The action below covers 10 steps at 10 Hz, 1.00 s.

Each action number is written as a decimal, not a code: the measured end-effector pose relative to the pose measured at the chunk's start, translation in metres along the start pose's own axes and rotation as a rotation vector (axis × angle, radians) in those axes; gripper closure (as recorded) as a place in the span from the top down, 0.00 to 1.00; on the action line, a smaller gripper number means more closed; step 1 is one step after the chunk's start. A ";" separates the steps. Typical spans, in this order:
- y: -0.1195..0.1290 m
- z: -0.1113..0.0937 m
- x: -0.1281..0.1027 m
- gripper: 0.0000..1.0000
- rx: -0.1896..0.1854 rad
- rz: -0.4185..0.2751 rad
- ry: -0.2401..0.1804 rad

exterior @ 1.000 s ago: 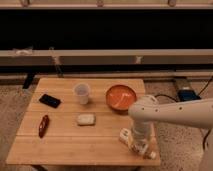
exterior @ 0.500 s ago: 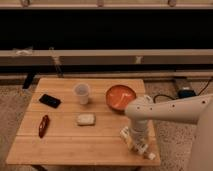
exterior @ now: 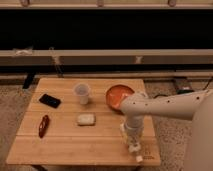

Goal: Stand the bottle upright

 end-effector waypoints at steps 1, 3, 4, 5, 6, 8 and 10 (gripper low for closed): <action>0.007 0.000 -0.006 0.00 -0.006 -0.013 0.000; 0.026 -0.001 -0.022 0.00 -0.018 -0.052 0.003; 0.032 -0.002 -0.029 0.00 -0.022 -0.065 0.001; 0.041 -0.003 -0.038 0.00 -0.025 -0.079 -0.002; 0.041 -0.002 -0.037 0.00 -0.024 -0.083 -0.002; 0.042 -0.002 -0.037 0.00 -0.025 -0.082 -0.003; 0.046 -0.006 -0.043 0.00 -0.011 -0.062 -0.012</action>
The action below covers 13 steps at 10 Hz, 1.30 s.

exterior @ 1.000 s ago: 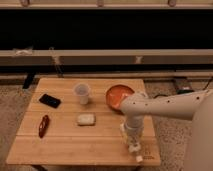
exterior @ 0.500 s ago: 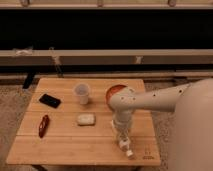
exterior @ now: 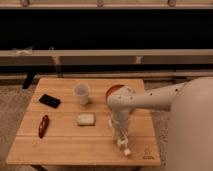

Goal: Stand the bottle upright

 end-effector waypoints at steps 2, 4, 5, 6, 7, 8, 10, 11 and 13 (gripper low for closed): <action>0.021 -0.015 -0.017 0.00 0.045 0.043 -0.009; 0.028 -0.026 -0.024 0.01 0.083 0.073 -0.030; 0.029 -0.031 -0.022 0.09 0.107 0.089 -0.042; 0.028 -0.032 -0.018 0.20 0.122 0.105 -0.045; 0.030 -0.032 -0.017 0.31 0.136 0.117 -0.039; 0.034 -0.032 -0.017 0.40 0.142 0.126 -0.029; 0.026 -0.027 -0.011 0.60 0.138 0.172 0.005; 0.024 -0.026 -0.010 0.67 0.133 0.187 0.015; 0.018 -0.023 -0.005 0.74 0.113 0.228 0.039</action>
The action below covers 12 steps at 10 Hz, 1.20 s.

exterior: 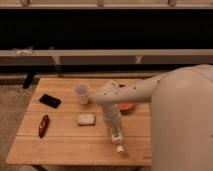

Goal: Stand the bottle upright

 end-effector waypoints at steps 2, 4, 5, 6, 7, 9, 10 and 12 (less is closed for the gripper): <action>-0.004 0.003 0.002 0.74 -0.010 0.019 0.009; -0.006 0.005 0.004 0.74 -0.020 0.035 0.010; -0.008 0.004 0.005 0.74 -0.021 0.040 0.006; -0.010 0.005 0.008 0.74 -0.019 0.046 0.004; -0.009 0.004 0.010 0.74 -0.016 0.040 -0.012; -0.011 -0.001 0.015 0.74 -0.019 0.035 -0.061; -0.013 -0.005 0.017 0.74 -0.034 0.041 -0.093; -0.019 -0.013 0.019 0.74 -0.060 0.050 -0.166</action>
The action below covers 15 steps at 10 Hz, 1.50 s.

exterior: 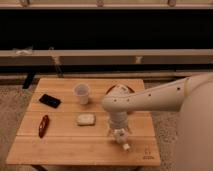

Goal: Stand the bottle upright

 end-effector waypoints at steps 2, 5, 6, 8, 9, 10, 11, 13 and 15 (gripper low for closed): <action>-0.005 -0.003 -0.005 0.74 -0.054 -0.009 -0.077; -0.012 0.003 -0.019 0.74 -0.126 -0.041 -0.140; -0.015 0.004 -0.022 0.74 -0.146 -0.052 -0.154; -0.020 0.004 -0.024 0.74 -0.179 -0.077 -0.177; -0.020 0.004 -0.023 0.74 -0.185 -0.088 -0.181; -0.018 0.005 -0.021 0.74 -0.183 -0.107 -0.189; -0.015 0.007 -0.019 0.74 -0.171 -0.121 -0.200; -0.012 0.011 -0.014 0.74 -0.157 -0.131 -0.227; -0.012 0.011 -0.013 0.74 -0.156 -0.131 -0.234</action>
